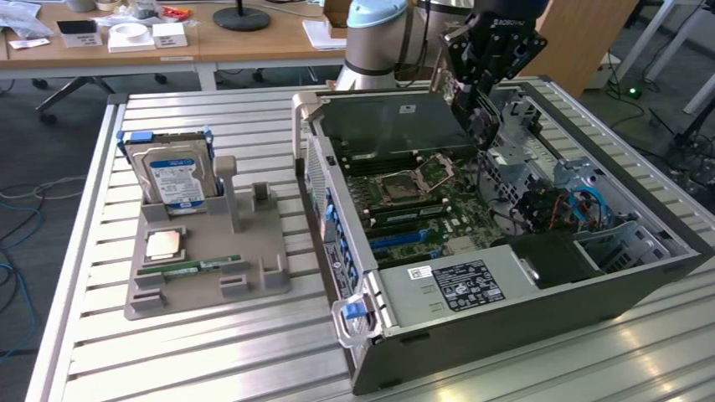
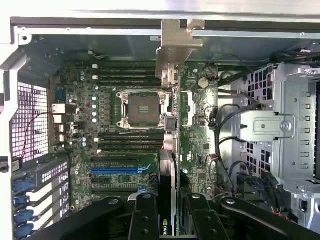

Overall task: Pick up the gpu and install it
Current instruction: 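Pick up the gpu and move the gpu toward the slot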

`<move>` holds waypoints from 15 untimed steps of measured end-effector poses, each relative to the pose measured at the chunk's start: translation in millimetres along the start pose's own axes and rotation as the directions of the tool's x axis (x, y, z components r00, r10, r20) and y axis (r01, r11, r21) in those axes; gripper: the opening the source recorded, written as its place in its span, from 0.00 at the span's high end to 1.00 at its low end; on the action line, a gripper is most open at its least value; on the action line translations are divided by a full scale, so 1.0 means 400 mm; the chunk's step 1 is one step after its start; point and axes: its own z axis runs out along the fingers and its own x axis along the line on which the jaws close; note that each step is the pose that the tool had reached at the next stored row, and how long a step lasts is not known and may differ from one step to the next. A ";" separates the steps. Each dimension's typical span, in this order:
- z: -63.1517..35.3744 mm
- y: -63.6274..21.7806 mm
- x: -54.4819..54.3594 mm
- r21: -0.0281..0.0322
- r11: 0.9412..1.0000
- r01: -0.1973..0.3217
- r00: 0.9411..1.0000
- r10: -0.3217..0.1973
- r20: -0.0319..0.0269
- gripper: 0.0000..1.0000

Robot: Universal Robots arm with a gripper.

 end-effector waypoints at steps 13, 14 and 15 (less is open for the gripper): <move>0.001 0.001 -0.042 0.000 1.000 0.000 1.000 0.000 0.000 0.74; 0.001 0.001 -0.048 0.000 1.000 0.000 1.000 0.000 0.000 0.74; 0.001 0.001 -0.053 0.000 1.000 0.000 1.000 0.000 0.000 0.74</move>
